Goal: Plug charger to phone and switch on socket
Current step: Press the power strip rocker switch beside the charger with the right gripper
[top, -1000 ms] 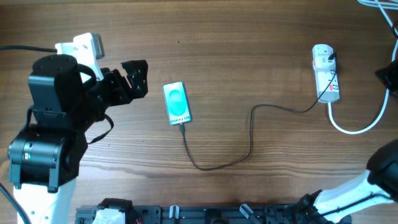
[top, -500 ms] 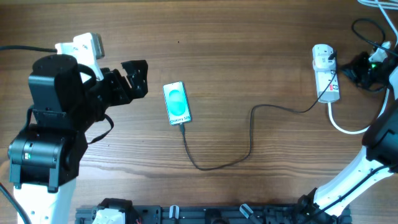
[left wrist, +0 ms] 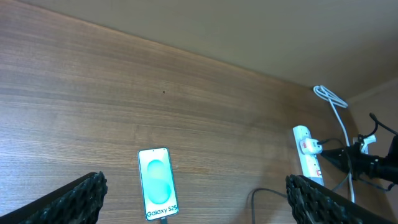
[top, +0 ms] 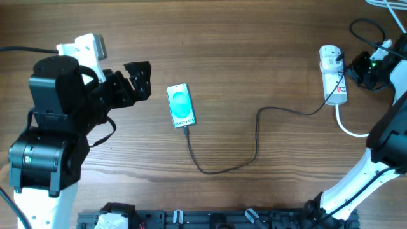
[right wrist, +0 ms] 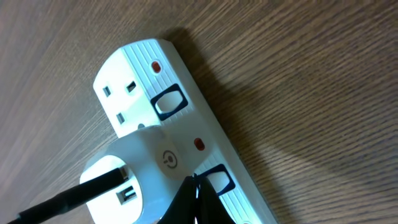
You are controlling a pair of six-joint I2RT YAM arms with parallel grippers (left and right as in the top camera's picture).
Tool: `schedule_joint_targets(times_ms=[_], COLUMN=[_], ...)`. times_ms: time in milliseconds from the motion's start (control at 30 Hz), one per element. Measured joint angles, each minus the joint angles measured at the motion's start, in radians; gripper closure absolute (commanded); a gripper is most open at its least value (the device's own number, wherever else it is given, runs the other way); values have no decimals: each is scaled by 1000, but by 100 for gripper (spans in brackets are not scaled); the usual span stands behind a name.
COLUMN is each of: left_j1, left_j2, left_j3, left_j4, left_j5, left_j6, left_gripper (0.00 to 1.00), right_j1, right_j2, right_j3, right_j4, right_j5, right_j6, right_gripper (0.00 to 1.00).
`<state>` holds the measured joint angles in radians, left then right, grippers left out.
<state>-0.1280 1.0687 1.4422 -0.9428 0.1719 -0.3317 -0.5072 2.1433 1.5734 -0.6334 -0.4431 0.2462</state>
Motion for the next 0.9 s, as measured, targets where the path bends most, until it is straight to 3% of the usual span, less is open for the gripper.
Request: schedule_joint_targets(times_ms=[900], left_j1=[0], left_j2=[0], left_j3=[0], left_j4=[0], left_j5=[0], left_j6=[0], left_gripper=[0], right_j1=[5], right_j2=[45], right_j3=[0], right_j4=[18], right_j5=[40], right_j6=[-16], right_gripper=[96])
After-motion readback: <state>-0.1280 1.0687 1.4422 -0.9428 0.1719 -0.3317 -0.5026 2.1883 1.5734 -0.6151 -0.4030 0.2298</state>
